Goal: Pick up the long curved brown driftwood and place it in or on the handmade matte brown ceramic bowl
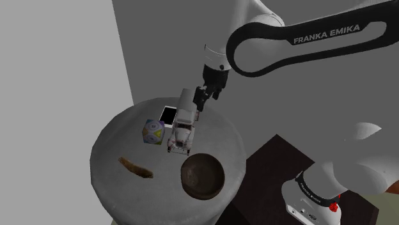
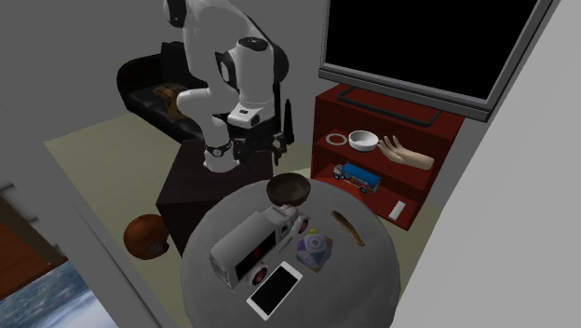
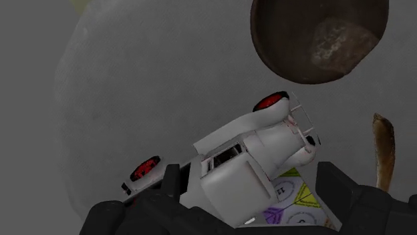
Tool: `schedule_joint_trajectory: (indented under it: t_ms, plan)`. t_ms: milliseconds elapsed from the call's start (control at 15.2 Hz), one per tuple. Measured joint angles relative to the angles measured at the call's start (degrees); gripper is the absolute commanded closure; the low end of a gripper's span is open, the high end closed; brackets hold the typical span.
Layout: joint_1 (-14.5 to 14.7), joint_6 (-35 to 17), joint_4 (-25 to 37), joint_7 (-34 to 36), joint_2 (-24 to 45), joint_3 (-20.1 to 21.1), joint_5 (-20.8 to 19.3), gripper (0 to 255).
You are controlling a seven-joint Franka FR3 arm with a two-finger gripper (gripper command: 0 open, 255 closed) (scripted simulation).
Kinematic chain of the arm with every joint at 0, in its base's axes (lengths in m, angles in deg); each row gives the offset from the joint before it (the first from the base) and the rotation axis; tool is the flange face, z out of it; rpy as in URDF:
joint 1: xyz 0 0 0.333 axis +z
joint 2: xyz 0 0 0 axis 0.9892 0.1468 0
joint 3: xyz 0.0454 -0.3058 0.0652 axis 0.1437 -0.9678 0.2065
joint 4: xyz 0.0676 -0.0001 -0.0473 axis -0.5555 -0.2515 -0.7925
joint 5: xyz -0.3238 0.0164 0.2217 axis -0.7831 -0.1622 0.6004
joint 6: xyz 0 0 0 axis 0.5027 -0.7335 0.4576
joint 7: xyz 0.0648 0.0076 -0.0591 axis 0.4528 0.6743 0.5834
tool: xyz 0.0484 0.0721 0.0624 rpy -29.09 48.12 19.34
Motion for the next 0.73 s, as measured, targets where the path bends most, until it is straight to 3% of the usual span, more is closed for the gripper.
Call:
schedule_joint_trajectory:
  t_ms: [396, 726]
  plan:
    - [1.5, -3.5, 6.5, 6.9, 12.2, 5.3, -5.6, 0]
    - [4.2, -4.4, 14.2, 13.3, 23.9, 7.9, -12.7, 0]
